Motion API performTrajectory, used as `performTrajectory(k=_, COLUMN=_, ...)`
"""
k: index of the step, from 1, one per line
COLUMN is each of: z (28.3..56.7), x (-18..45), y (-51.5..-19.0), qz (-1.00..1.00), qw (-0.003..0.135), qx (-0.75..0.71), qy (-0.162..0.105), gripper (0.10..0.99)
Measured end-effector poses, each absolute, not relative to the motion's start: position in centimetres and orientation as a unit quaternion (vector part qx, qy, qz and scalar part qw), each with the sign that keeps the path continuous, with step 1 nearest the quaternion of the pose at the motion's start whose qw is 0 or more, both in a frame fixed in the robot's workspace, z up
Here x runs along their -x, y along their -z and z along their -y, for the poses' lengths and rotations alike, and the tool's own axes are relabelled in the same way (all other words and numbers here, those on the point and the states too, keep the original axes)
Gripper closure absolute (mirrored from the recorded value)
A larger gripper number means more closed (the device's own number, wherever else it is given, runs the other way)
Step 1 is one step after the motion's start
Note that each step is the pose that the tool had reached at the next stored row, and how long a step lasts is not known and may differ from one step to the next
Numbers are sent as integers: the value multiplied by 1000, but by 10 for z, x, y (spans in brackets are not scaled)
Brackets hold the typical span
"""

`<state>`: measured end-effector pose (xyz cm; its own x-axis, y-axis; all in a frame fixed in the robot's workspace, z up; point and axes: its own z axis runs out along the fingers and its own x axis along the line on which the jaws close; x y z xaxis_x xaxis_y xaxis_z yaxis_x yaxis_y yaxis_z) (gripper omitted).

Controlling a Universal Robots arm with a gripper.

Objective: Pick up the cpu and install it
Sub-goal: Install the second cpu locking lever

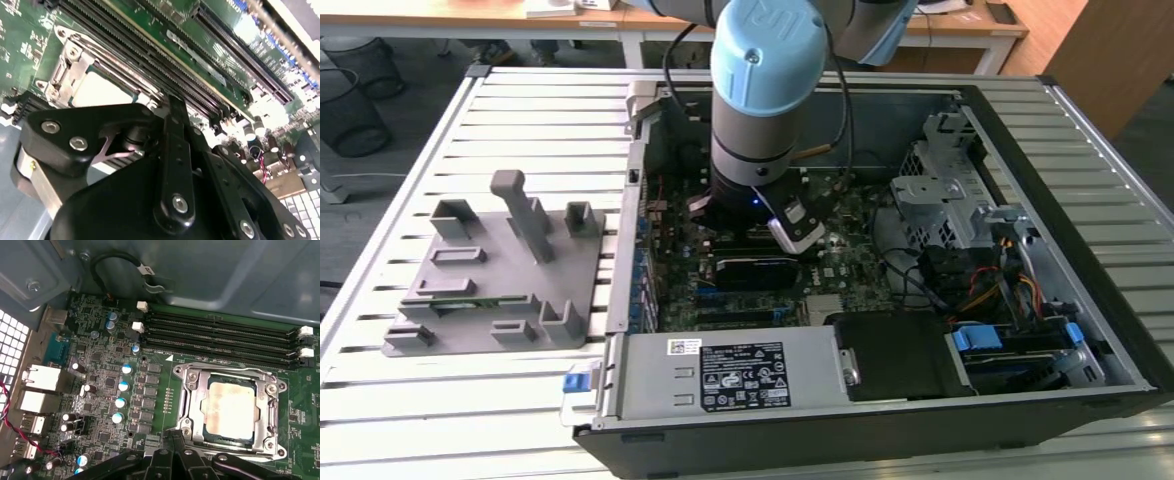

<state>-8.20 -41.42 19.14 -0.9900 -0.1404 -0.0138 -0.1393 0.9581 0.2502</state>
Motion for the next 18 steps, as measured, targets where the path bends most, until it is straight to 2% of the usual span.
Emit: performTrajectory(k=18, z=411, x=84, y=-199, qz=989, qw=1, qx=-72, qy=128, gripper=980)
